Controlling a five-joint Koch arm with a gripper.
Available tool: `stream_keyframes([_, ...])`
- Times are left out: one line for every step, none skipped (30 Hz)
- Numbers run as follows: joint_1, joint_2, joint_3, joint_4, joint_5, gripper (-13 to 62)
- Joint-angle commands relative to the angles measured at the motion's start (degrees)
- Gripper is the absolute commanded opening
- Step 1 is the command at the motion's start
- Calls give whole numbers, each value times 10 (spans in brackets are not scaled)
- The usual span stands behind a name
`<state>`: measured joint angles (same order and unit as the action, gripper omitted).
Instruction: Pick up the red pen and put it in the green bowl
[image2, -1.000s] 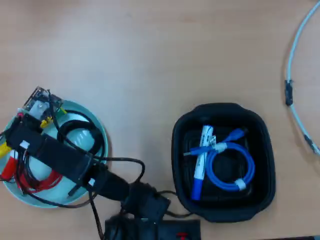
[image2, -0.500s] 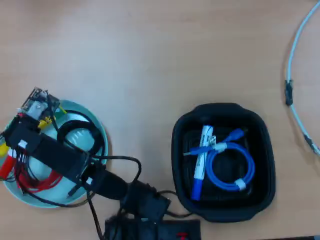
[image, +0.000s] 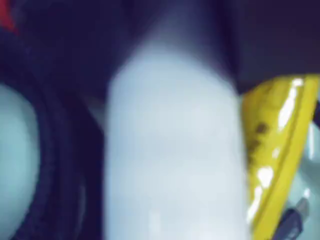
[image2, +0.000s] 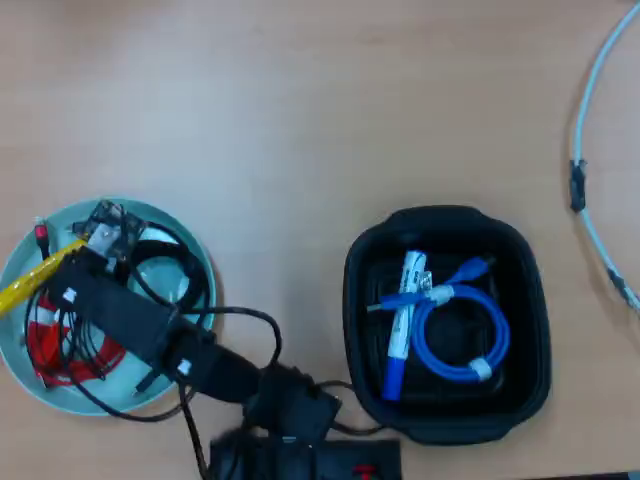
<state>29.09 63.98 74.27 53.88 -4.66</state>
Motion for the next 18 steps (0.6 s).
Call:
stream_keyframes([-7, 59, 9, -67, 8, -70])
stream_keyframes([-8, 64, 20, -75, 10, -70])
stream_keyframes([-8, 66, 27, -77, 11, -70])
stream_keyframes([-8, 67, 30, -76, 13, -71])
stream_keyframes([-8, 67, 31, -74, 17, -71])
stream_keyframes([-7, 68, 32, -71, 21, -71])
stream_keyframes([-7, 69, 32, -69, 24, -71])
stream_keyframes([-7, 69, 32, -64, 24, -71])
stream_keyframes([-7, 70, 31, -58, 24, -71])
stream_keyframes([-7, 71, 29, -51, 24, -71])
stream_keyframes([-7, 71, 28, -46, 21, -71])
stream_keyframes([-7, 70, 28, -40, 19, -69])
stream_keyframes([-7, 72, 28, -35, 17, -67])
stream_keyframes([-7, 73, 25, -27, 13, -61])
stream_keyframes([-7, 74, 23, -17, 10, -42])
stream_keyframes([-7, 76, 19, -3, 5, -11])
stream_keyframes([-5, 77, 16, 15, 0, 35])
stream_keyframes([-5, 79, 11, 37, -4, 90])
